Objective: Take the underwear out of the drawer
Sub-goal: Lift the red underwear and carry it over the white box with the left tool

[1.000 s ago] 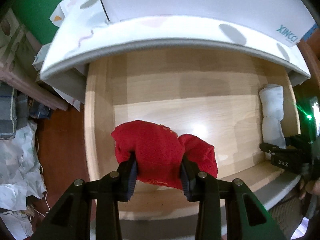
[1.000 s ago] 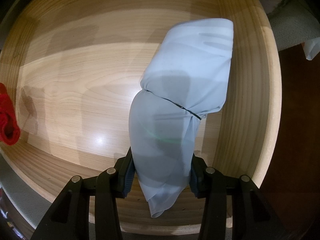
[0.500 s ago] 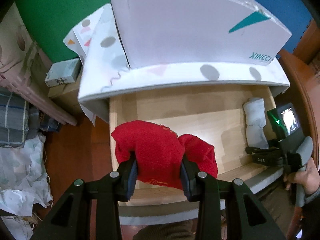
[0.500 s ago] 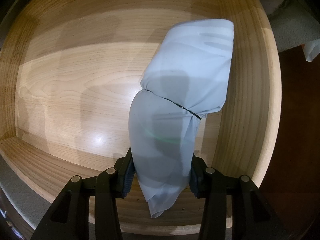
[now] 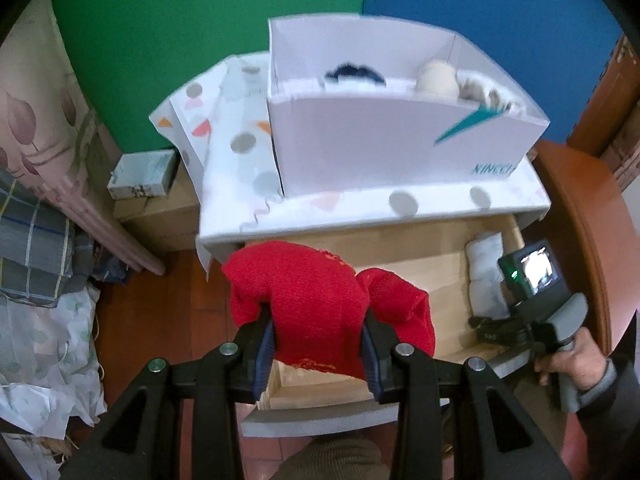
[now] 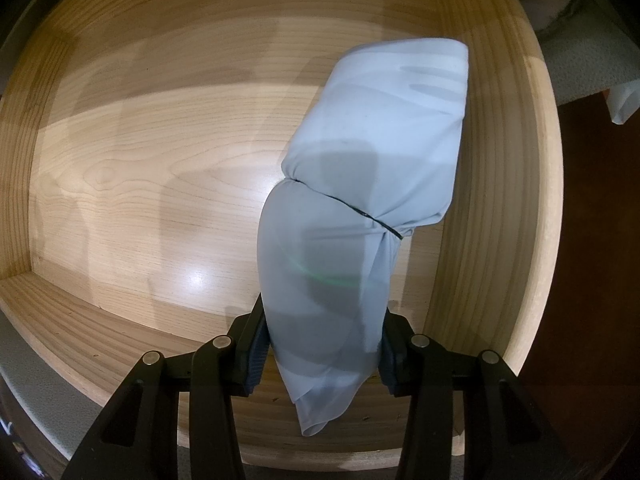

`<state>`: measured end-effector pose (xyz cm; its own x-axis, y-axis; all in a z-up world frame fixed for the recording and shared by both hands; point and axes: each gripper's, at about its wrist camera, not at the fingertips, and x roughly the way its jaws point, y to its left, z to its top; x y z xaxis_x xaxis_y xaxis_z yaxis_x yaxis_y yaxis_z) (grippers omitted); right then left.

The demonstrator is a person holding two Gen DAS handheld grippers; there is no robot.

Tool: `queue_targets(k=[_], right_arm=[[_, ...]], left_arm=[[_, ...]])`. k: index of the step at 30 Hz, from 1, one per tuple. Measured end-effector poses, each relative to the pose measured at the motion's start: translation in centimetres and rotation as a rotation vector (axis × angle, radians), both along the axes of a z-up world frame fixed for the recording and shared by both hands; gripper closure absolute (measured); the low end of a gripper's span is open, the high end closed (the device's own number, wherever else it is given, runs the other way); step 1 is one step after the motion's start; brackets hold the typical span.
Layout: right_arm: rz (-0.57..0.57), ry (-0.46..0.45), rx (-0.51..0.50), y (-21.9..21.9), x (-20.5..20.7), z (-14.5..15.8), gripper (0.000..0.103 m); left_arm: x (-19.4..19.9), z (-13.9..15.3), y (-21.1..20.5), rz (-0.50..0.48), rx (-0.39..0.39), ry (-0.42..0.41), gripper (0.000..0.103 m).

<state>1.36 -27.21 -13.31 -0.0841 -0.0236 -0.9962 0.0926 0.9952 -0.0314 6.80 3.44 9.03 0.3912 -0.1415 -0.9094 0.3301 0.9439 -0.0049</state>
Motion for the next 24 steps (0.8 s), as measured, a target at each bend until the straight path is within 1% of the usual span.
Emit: queue_targets(k=[5,10,15,20,24], right_arm=[[0.000,0.000,-0.001,0.0,0.0,0.0,0.060],[-0.002,0.000,0.000,0.0,0.1,0.0,0.060],[-0.006,-0.001,0.004,-0.1,0.1,-0.1,0.060],[-0.012,-0.005,0.015,-0.6,0.2,-0.1,0.060],[-0.012,-0.005,0.017,-1.3,0.1,-0.2,0.060]], left_arm=[[0.4,4.2,0.5,0.011,-0.046,-0.070,0.066],[1.9,7.9,0.2,0.020,-0.067,-0.134,0.066],[4.2,10.9,-1.2,0.010,-0.068,-0.209,0.066],[7.2,12.2,-2.8,0.015,-0.078,-0.259,0.066],[9.6,11.9,-4.4,0.009,-0.075,-0.279,0.066]])
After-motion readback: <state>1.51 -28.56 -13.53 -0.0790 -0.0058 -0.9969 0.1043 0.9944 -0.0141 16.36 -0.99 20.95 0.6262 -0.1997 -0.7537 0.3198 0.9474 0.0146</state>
